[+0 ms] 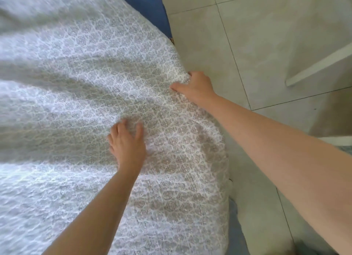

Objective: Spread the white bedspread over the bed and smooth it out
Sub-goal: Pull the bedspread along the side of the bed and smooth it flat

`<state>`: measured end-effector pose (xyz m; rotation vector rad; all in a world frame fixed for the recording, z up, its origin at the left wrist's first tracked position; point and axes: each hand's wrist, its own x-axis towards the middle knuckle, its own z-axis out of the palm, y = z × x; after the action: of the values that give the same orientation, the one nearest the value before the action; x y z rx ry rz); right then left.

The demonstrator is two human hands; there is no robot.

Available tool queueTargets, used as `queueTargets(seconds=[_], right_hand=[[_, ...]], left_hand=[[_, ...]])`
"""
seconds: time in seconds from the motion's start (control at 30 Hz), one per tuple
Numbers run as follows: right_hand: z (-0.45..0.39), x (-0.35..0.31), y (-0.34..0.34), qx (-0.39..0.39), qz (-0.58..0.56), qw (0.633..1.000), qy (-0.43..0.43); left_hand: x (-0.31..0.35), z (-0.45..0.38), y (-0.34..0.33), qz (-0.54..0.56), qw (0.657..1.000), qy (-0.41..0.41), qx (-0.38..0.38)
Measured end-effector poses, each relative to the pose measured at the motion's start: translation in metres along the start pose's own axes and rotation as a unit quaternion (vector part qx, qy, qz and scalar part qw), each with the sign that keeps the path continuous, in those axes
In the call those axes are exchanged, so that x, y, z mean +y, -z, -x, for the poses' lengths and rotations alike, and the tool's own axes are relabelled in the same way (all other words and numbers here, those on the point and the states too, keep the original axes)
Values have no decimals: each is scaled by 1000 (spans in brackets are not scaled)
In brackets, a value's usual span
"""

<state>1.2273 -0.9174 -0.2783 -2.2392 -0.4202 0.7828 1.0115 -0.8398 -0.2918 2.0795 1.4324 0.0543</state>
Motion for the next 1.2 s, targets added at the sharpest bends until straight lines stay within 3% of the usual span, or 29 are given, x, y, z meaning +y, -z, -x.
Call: queueTargets(seconds=[0.07,0.13,0.27,0.6,0.83,0.97,1.03,1.1,1.2], right_hand=[[4,-10,3,4,-25,997,68],[9,-19,11,-1,-73,992,107],[-2,-17,38,-6,-152,985,79],[-27,-6,48,-83,-114,989,46],[-44,4,48,-147,-111,982,-38],[-53,-2,41,-191,-173,964,-66],[-60,-11,48,-153,-209,965,-31],[-73,-12,63,-63,-240,969,-1],[-91,4,75,1,-195,980,-31]], left_hand=[[19,-34,1,49,990,129,25],[34,-68,1,27,971,236,17],[43,-100,0,3,948,316,26],[59,-107,5,7,950,301,76],[52,-118,13,1,958,285,26],[49,-123,15,92,966,237,41],[64,-128,20,181,963,183,82],[82,-135,23,209,961,148,107],[78,-130,16,198,970,123,73]])
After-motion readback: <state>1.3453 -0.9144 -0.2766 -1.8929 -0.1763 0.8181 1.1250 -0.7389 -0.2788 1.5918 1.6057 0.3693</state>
